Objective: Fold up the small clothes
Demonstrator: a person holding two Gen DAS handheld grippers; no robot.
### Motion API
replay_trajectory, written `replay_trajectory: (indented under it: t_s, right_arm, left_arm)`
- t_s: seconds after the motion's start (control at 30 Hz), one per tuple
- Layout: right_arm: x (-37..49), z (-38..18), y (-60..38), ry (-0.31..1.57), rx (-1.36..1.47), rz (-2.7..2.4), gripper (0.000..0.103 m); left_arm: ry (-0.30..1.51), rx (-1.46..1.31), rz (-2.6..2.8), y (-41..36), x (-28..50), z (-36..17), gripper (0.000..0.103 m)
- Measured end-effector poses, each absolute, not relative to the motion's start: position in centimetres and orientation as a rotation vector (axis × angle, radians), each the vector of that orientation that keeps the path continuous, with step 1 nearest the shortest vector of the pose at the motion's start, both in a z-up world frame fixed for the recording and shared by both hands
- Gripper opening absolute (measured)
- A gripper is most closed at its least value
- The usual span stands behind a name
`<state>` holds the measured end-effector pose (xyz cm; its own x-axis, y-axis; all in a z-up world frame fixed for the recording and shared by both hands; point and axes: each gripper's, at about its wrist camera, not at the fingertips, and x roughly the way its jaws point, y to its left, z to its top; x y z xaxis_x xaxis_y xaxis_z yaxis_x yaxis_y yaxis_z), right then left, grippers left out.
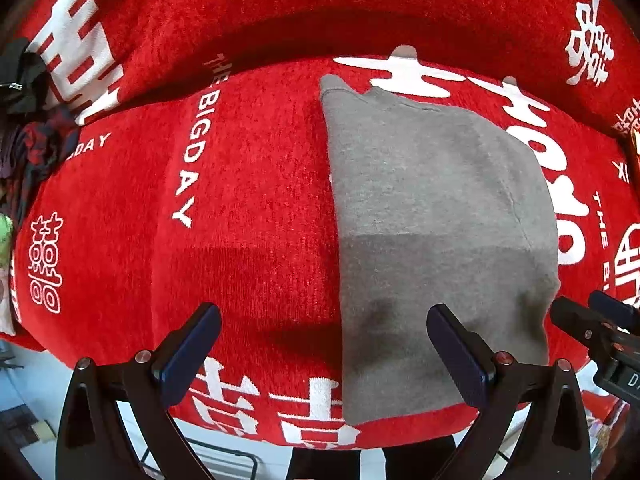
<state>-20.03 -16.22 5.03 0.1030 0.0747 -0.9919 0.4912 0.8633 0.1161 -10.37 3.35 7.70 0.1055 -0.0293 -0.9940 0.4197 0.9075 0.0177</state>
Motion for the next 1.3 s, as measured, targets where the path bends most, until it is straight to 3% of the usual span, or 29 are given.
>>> replay_trajectory:
  t_s: [1.3]
  right_arm:
    - [-20.09, 4.42, -15.92, 1.451, 0.467, -0.308, 0.087]
  left_arm:
    - [1.423, 0.328, -0.365, 2.62, -10.39, 7.71, 0.103]
